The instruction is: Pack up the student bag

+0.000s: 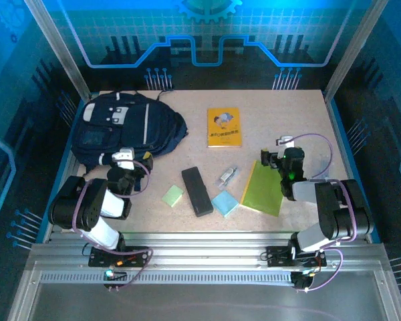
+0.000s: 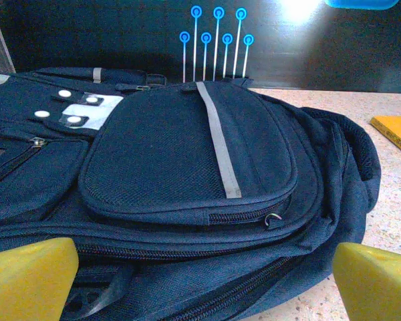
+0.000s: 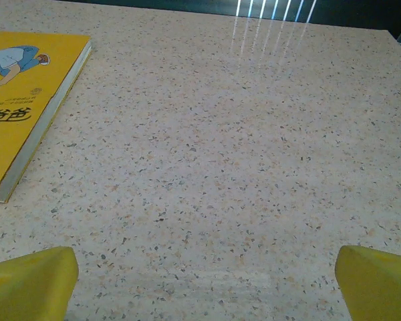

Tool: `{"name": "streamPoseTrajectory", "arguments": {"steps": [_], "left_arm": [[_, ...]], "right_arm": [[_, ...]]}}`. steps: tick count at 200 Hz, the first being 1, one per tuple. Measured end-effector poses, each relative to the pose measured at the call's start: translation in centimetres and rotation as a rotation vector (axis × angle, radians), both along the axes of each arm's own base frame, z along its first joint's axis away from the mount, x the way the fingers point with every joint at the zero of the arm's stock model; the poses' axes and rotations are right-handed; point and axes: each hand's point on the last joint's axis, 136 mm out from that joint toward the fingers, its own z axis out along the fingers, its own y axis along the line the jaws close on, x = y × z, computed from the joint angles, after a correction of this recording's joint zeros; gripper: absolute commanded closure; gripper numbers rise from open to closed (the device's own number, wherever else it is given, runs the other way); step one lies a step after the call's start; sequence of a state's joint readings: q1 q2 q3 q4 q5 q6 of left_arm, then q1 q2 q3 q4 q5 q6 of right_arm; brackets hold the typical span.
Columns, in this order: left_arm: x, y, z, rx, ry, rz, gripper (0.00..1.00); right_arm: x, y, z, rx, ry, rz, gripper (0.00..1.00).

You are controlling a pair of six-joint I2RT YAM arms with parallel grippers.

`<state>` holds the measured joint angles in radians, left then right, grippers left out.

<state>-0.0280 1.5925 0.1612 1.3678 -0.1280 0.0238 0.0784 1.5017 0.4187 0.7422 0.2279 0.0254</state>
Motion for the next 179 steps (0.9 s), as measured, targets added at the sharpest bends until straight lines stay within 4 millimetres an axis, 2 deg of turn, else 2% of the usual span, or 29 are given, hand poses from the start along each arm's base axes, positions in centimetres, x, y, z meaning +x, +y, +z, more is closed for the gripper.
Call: {"name": "streamPoseTrajectory", "arguments": {"steps": [161,179], "left_arm": [[-0.4,1.3,0.1,-0.016,-0.003,0.077,0.01],[-1.2,1.6,0.9,-0.022,-0.029,0.095,0.01]], "right_arm": [[-0.2,0.2,-0.2,0.008,0.036,0.01,0.0],[0.2,-0.1,1.1,0.006,0.047,-0.011,0.0]]}}
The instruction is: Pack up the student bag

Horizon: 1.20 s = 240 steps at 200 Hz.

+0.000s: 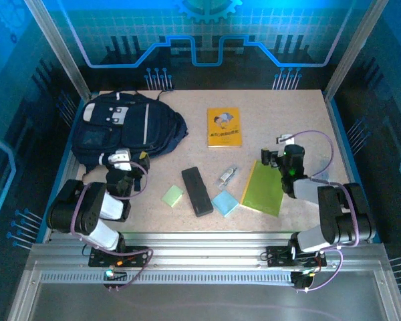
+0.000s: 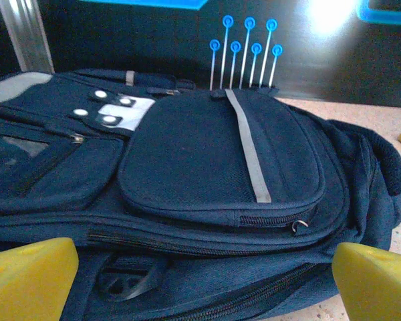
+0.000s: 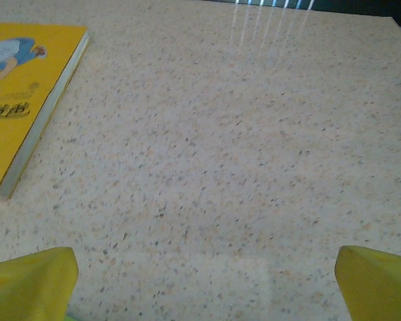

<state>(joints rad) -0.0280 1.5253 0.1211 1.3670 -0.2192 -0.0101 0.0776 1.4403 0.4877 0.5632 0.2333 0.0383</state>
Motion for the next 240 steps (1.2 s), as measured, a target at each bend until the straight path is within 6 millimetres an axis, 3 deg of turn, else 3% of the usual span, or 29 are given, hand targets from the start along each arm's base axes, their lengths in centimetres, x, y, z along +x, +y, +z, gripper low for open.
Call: {"name": "streamPoseTrajectory", "arguments": {"steps": [29,59,99,112,133,172,215,240], "left_arm": [[-1.8,1.1,2.9,-0.02,-0.097,0.061,0.01],[-3.0,1.9,6.3,-0.078,-0.196,0.111,0.01],[-1.1,2.1,11.7,-0.234,-0.162,0.137,0.01],[-0.7,2.0,12.3,-0.304,-0.127,0.149,0.01],[-0.3,2.1,10.4,-0.405,0.024,0.196,0.01],[-0.8,1.5,3.1,-0.575,0.366,0.321,0.01],[-1.8,-0.2,-3.6,-0.8,0.576,0.424,0.01],[-1.9,-0.8,-5.7,-0.901,0.602,0.507,0.03]], "right_arm": [[0.8,-0.3,4.4,0.014,-0.051,-0.028,0.0],[0.9,0.3,6.7,0.071,-0.032,-0.041,0.0],[0.3,4.7,7.3,0.133,0.059,0.031,0.0],[0.2,6.3,7.8,0.144,0.078,0.061,0.0],[0.4,8.8,8.7,0.155,0.108,0.109,0.0],[0.5,13.4,9.2,0.151,0.169,0.205,0.0],[-0.1,17.3,7.3,0.139,0.25,0.301,0.0],[-0.3,18.9,5.7,0.134,0.298,0.338,0.0]]}}
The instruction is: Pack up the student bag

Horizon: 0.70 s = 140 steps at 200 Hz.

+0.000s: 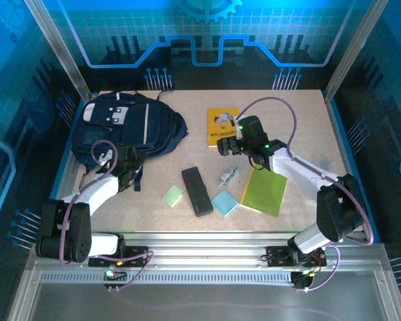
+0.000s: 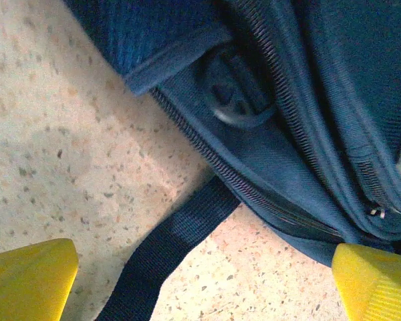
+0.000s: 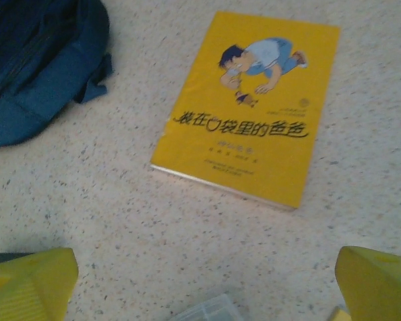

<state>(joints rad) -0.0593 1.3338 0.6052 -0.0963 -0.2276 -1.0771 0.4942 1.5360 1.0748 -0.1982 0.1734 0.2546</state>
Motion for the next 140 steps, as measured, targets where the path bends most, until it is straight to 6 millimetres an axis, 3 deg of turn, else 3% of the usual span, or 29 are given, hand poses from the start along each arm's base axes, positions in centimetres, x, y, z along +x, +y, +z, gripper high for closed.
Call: {"name": "streamPoseTrajectory", "arguments": {"steps": [32,84,115,140], "left_arm": [[0.4,0.3,-1.4,-0.046,0.004,0.13,0.1],[1.2,1.6,-2.8,-0.041,-0.014,0.29,0.19],[1.4,1.8,-2.7,-0.045,-0.032,0.324,0.17],[2.1,1.7,-1.9,-0.072,-0.078,0.334,0.1]], "right_arm": [[-0.3,2.4,-2.0,0.064,0.084,0.06,0.0],[3.0,9.0,-3.5,0.262,0.214,0.148,0.04],[3.6,11.0,-4.1,0.308,0.251,0.169,0.04],[3.9,12.1,-4.6,0.324,0.27,0.181,0.05]]}}
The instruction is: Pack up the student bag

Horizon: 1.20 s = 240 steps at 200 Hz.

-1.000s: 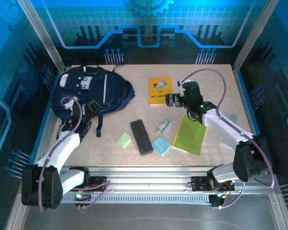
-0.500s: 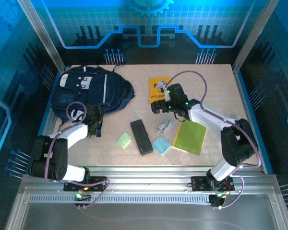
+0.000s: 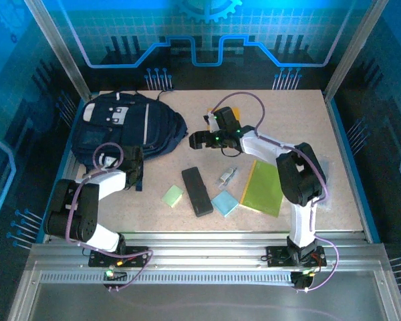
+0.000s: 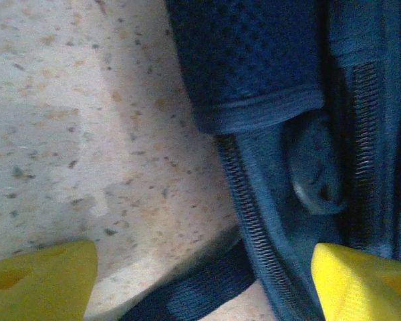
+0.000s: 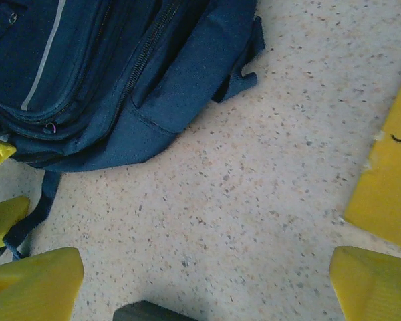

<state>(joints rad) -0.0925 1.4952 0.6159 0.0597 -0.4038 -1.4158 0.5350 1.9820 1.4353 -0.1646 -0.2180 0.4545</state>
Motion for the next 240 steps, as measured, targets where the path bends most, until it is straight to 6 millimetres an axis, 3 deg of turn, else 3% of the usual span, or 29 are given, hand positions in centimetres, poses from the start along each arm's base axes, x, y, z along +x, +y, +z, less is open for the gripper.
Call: {"name": "streamPoseTrajectory", "arguments": {"steps": [48,62,83,101,126,136,166,191,212,240], "left_arm": [[3.4,-0.2,3.2,-0.018,-0.172,0.002,0.09],[4.6,-0.1,2.9,-0.022,-0.18,0.008,0.11],[5.5,-0.2,1.1,-0.05,-0.163,0.02,0.16],[6.1,-0.5,0.5,-0.075,-0.171,0.022,0.3],[6.7,-0.8,-0.3,-0.102,-0.192,0.031,0.84],[6.7,-0.8,-0.4,-0.106,-0.209,0.034,1.0],[6.0,-0.9,0.0,-0.119,-0.255,0.026,1.0],[4.1,-1.4,-0.1,-0.133,-0.257,0.003,1.0],[2.4,-2.2,0.0,-0.143,-0.249,-0.027,1.0],[1.5,-2.6,0.2,-0.142,-0.242,-0.055,1.0]], "right_arm": [[0.4,1.1,-0.7,0.017,0.023,-0.013,0.05],[0.6,1.7,-0.6,0.022,0.023,-0.01,0.05],[0.9,2.8,-0.6,0.034,0.026,-0.008,0.04],[1.5,3.7,-0.5,0.054,0.038,-0.025,0.04],[3.3,4.8,-0.5,0.09,0.052,-0.06,0.06],[4.2,5.3,-0.5,0.104,0.054,-0.08,0.06],[7.0,6.5,-1.0,0.13,0.063,-0.142,0.06],[9.2,7.2,-2.5,0.133,0.072,-0.195,0.07],[10.8,8.1,-4.3,0.131,0.092,-0.216,0.21],[11.3,8.8,-6.2,0.132,0.141,-0.215,0.72]]}}
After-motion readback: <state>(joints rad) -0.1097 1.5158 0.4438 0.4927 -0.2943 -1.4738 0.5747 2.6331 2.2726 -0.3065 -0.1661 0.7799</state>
